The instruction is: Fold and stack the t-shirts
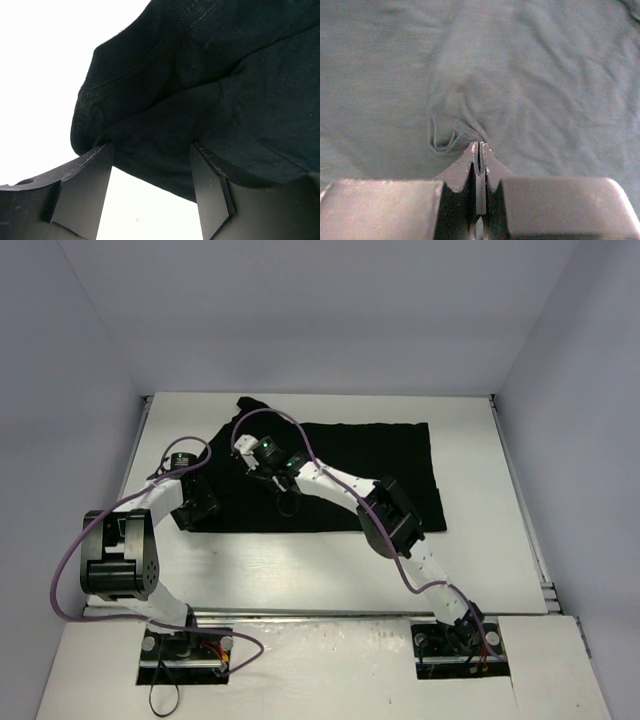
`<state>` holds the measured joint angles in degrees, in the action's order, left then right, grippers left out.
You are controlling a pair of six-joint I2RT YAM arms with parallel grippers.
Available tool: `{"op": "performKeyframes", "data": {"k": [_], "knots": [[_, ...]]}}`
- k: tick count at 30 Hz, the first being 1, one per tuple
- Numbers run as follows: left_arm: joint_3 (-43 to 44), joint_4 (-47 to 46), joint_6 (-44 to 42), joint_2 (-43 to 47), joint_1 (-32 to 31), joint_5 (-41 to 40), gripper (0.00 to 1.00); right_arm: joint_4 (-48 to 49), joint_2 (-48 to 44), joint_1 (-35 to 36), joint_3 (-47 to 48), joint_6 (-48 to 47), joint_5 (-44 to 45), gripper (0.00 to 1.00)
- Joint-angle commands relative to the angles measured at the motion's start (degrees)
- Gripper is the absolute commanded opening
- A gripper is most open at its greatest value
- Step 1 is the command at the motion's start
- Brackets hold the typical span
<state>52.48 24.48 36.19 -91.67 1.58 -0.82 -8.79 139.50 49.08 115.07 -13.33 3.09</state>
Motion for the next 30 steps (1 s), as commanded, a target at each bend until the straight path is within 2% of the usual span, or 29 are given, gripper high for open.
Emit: {"op": "performKeyframes", "data": {"k": [1, 12, 13, 17, 21, 24, 30], "knots": [[-0.2, 0.0, 0.5, -2.2, 0.4, 2.5, 0.57, 2.3, -5.4, -2.8, 1.1, 2.6, -1.1, 0.0], [-0.3, 0.0, 0.4, -2.5, 0.4, 2.3, 0.57, 5.0, -5.3, -12.2, 1.0, 13.7, -1.3, 0.0], [-0.3, 0.0, 0.5, -2.5, 0.4, 2.3, 0.57, 5.0, -5.4, -12.9, 0.6, 15.0, -1.3, 0.02], [-0.4, 0.0, 0.5, -2.1, 0.4, 2.4, 0.57, 4.9, -7.6, -14.6, -2.1, 17.5, 0.6, 0.29], [-0.2, 0.6, 0.5, -1.1, 0.4, 2.4, 0.57, 4.9, -13.2, -15.2, -6.1, 18.7, 0.7, 0.45], [0.9, 2.0, -0.5, 0.4, 0.4, 1.4, 0.57, 4.8, -17.9, -15.7, -11.0, 20.2, 2.4, 0.47], [6.4, 4.8, -5.2, 5.9, 0.1, -2.9, 0.58, 3.6, -34.1, -23.0, -33.1, 30.5, 5.3, 0.5]]}}
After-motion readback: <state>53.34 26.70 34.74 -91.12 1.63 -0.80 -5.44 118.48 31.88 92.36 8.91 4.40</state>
